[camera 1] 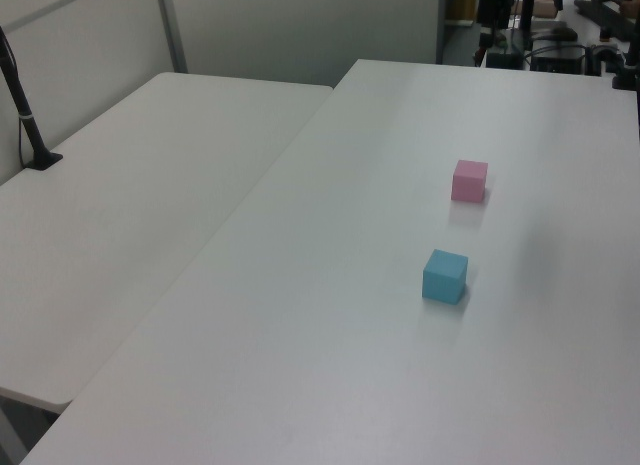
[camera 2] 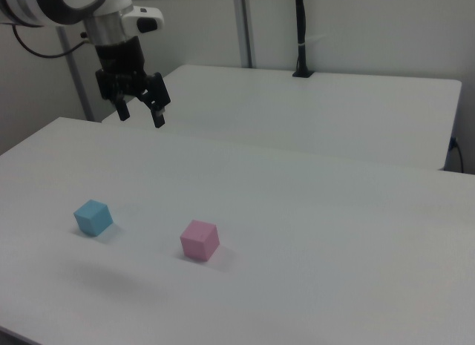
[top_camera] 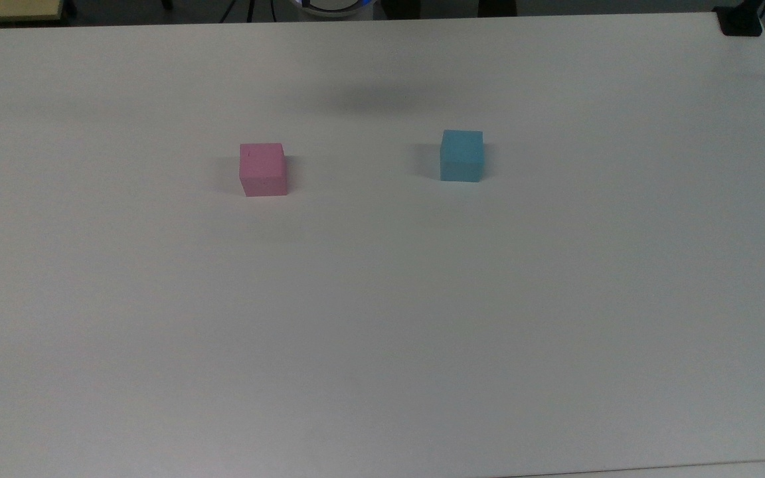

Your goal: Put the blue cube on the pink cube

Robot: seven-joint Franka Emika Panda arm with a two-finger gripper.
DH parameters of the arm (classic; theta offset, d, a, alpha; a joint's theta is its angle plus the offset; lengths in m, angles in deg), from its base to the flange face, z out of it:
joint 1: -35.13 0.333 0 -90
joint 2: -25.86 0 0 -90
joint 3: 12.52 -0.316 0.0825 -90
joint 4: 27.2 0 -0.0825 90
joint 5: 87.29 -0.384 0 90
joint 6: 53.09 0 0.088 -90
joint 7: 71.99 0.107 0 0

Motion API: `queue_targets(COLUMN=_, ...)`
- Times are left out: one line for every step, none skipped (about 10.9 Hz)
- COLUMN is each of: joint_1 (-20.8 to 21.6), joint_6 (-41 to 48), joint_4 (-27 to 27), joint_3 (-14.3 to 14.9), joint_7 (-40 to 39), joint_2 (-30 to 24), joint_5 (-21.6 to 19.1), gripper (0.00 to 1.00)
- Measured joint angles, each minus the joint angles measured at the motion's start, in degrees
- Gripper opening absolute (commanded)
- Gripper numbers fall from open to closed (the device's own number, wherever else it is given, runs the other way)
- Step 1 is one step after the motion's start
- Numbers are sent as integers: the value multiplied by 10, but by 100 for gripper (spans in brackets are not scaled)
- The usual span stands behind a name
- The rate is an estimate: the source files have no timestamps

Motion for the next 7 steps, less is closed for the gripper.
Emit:
queue_targets(joint_1=0, joint_6=13, joint_4=-1, joint_3=-1, joint_7=-38, joint_2=2, joint_5=0, gripper=100)
queue_targets(joint_1=0, joint_6=27, joint_4=-3, joint_3=-1, joint_7=-78, joint_2=3, joint_5=0, gripper=100)
queue_targets(joint_1=0, joint_6=38, joint_4=-4, joint_3=-1, joint_7=-114, joint_2=4, joint_5=0, gripper=100)
queue_targets(joint_1=1, joint_6=50, joint_4=-4, joint_3=-3, joint_7=-143, joint_2=4, joint_5=0, gripper=100)
queue_targets(joint_1=1, joint_6=60, joint_4=-4, joint_3=-10, joint_7=-155, joint_2=5, joint_5=0, gripper=100)
queue_targets(joint_1=1, joint_6=69, joint_4=-7, joint_3=-24, joint_7=-159, joint_2=5, joint_5=0, gripper=100)
queue_targets(joint_1=1, joint_6=72, joint_4=-16, joint_3=-43, joint_7=-160, joint_2=8, joint_5=0, gripper=100)
